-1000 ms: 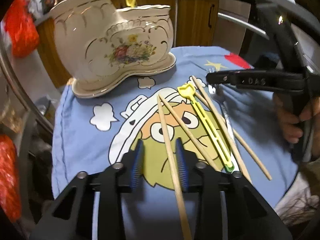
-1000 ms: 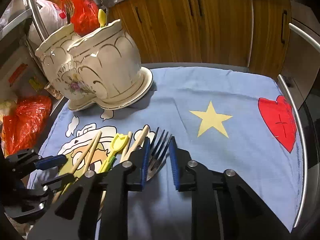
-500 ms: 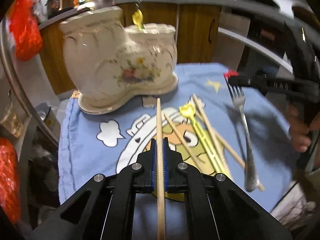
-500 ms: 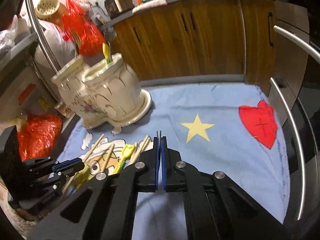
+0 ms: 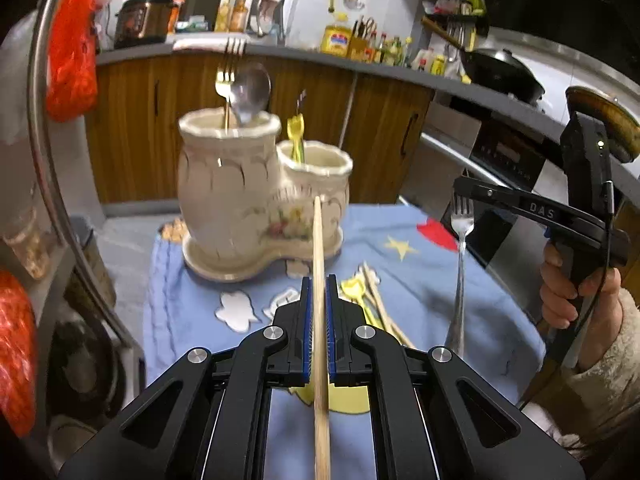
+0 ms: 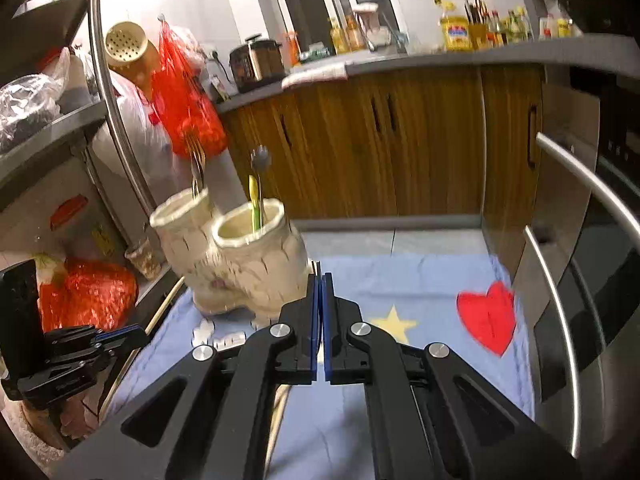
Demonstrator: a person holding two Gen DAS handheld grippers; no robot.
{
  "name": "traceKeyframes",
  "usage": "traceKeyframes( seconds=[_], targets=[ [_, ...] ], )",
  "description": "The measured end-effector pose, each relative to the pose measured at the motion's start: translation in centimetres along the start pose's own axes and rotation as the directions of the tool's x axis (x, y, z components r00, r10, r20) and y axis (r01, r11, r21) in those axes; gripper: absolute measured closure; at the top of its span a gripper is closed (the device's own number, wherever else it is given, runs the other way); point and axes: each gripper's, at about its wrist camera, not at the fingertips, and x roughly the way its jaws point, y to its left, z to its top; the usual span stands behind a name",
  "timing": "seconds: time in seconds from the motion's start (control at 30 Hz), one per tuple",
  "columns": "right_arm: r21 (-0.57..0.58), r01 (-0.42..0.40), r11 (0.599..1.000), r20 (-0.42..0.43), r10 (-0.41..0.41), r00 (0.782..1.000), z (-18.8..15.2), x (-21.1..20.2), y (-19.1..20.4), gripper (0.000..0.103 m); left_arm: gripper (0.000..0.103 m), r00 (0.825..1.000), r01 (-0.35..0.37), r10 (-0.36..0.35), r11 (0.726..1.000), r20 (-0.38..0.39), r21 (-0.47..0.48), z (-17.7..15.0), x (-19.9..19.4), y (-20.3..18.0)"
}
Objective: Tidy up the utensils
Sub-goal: 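Grasp a wooden chopstick with the left tool while the right tool grasps the silver fork, then lift the chopstick and silver fork and carry both to the holder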
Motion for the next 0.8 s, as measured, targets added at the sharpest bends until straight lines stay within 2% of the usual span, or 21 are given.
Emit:
traceKeyframes(
  seconds=[0.17, 0.27, 0.4, 0.57, 0.6, 0.8],
  targets=[
    [-0.007, 0.008, 1.000, 0.057, -0.007, 0.998, 3.0, 0.1, 0.7, 0.101, 0.096, 0.997, -0.024, 0.023, 1.000, 0.080, 0.011, 3.0, -1.3, 0.5],
    [-0.008, 0.014, 1.000, 0.112, -0.013, 0.994, 5.0, 0.4, 1.3, 0.101, 0.096, 0.987, -0.059, 0.056, 0.998, 0.153, 0.018, 5.7, -1.8, 0.8],
    [-0.016, 0.041, 0.999, 0.198, -0.037, 0.980, 7.6, 0.9, 2.3, 0.101, 0.096, 0.958, -0.092, 0.094, 0.996, 0.270, -0.019, 9.5, -1.9, 2.2],
    [-0.031, 0.111, 0.993, 0.350, -0.093, 0.932, 10.0, 1.7, 3.6, 0.101, 0.096, 0.918, -0.138, 0.153, 0.988, 0.366, -0.067, 12.7, -0.7, 3.5],
    [-0.034, 0.123, 0.992, 0.367, -0.102, 0.925, 10.3, 2.0, 3.8, 0.101, 0.096, 0.907, -0.152, 0.171, 0.985, 0.386, -0.080, 13.4, -0.2, 3.8],
    [-0.056, 0.170, 0.984, 0.401, -0.134, 0.906, 11.2, 4.1, 3.9, 0.101, 0.096, 0.882, -0.184, 0.207, 0.978, 0.424, -0.096, 15.4, 2.2, 4.2]
  ],
)
